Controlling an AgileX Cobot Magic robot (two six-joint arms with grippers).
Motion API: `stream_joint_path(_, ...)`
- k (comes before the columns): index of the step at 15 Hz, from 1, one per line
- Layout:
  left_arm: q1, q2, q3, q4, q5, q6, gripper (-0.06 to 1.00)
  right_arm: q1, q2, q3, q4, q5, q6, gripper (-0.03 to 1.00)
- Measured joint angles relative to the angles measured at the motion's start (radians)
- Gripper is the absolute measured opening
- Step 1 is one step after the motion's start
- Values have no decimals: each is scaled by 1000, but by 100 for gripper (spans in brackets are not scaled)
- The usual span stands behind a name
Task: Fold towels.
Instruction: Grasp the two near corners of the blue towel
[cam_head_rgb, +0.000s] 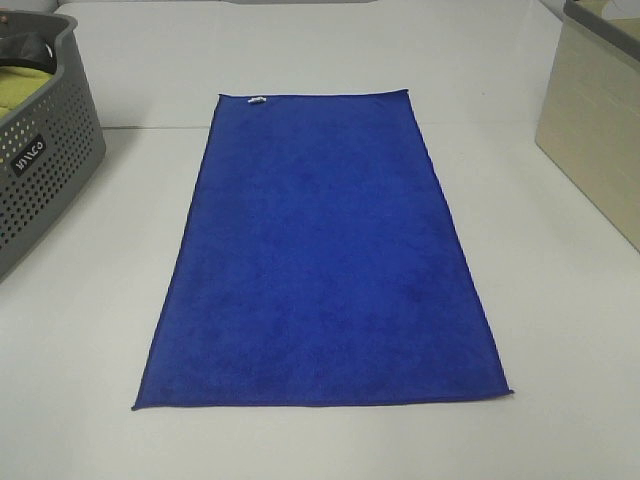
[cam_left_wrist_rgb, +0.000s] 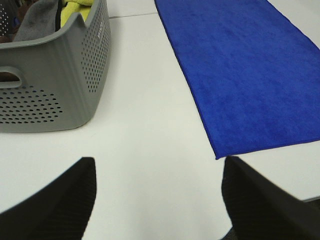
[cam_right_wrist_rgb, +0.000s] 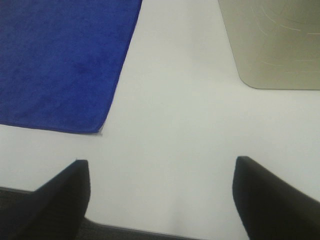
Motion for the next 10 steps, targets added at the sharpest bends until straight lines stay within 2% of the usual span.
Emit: stream_joint_path(10, 0, 0, 0, 0, 0, 0, 68, 0, 0, 0, 0, 0, 0, 76)
